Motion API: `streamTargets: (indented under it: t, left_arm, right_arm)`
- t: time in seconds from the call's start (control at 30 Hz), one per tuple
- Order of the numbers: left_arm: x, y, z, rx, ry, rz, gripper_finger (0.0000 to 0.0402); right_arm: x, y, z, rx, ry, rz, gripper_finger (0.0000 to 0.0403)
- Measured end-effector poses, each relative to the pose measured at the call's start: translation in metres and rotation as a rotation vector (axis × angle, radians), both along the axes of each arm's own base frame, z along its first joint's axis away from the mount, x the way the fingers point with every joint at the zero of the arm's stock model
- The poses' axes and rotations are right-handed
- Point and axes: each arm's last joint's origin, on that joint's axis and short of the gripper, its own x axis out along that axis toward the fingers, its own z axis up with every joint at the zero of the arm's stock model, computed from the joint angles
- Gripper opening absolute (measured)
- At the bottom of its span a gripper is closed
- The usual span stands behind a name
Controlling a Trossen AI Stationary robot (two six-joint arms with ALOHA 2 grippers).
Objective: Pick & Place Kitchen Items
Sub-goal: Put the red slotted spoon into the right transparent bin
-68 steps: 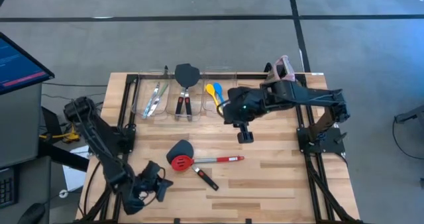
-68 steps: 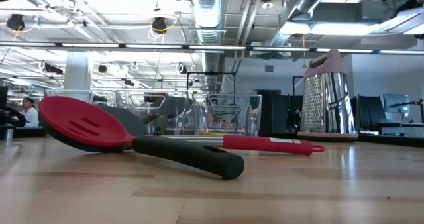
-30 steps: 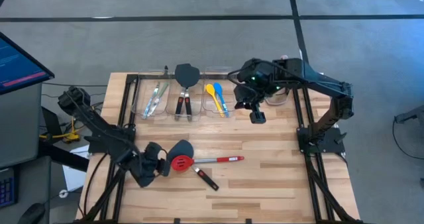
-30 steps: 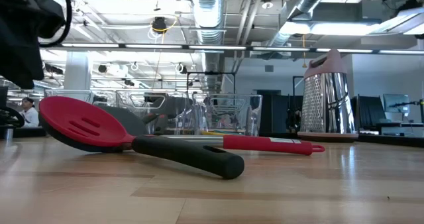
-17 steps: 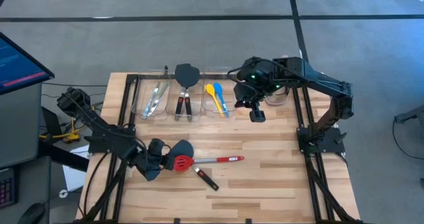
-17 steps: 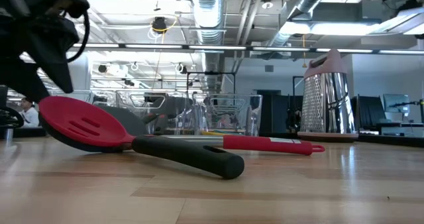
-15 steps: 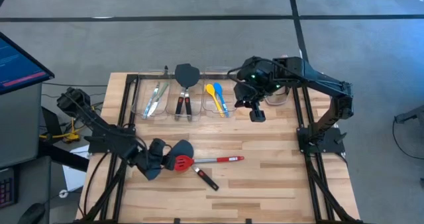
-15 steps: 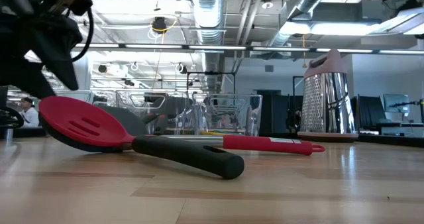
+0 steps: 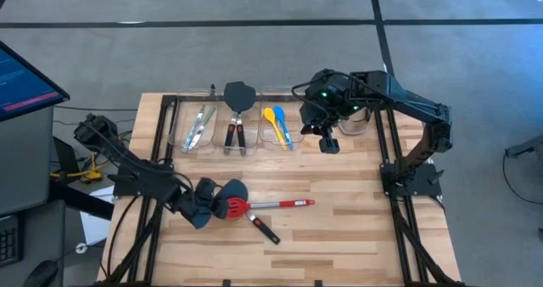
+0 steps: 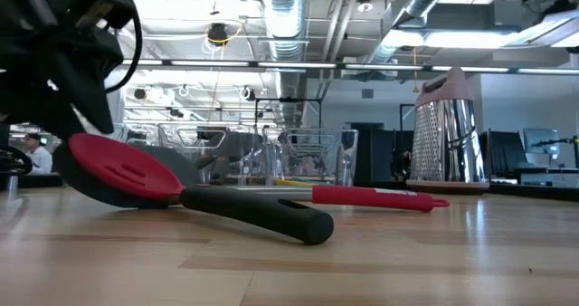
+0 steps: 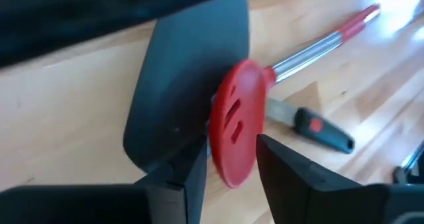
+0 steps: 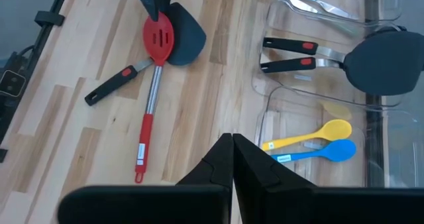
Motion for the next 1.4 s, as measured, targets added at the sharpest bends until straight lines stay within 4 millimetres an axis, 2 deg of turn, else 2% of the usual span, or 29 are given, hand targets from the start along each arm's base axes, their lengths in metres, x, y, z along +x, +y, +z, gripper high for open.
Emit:
streamTargets:
  t: [0.13, 0.33, 0.57, 0.73, 0.97, 1.13, 1.4]
  left_arm:
    - [0.005, -0.001, -0.012, -0.025, 0.061, -0.014, 0.0116]
    - [0.016, -0.003, -0.022, -0.04, 0.046, 0.003, 0.0115]
    - [0.02, -0.003, -0.027, -0.04, 0.045, 0.014, 0.0114]
    - [0.021, -0.003, -0.026, -0.033, 0.032, 0.021, 0.0092]
    - [0.022, -0.004, -0.025, -0.027, 0.011, 0.0, 0.001]
    - [0.022, -0.004, -0.02, 0.024, -0.019, -0.042, 0.0004]
    - [0.019, 0.002, 0.003, 0.107, -0.139, -0.042, 0.0002]
  right_arm:
    - [0.0, 0.0, 0.0, 0.0, 0.0, 0.0, 0.0]
    - [0.0, 0.0, 0.0, 0.0, 0.0, 0.0, 0.0]
    - [0.0, 0.0, 0.0, -0.01, -0.002, 0.013, 0.0]
    - [0.0, 0.0, 0.0, -0.01, -0.002, 0.013, 0.0]
    - [0.0, -0.003, 0.0, -0.01, -0.002, 0.001, 0.0]
    - [-0.001, -0.009, 0.0, -0.01, -0.002, -0.019, 0.0]
    - [-0.006, -0.016, -0.002, -0.003, 0.032, -0.043, 0.0]
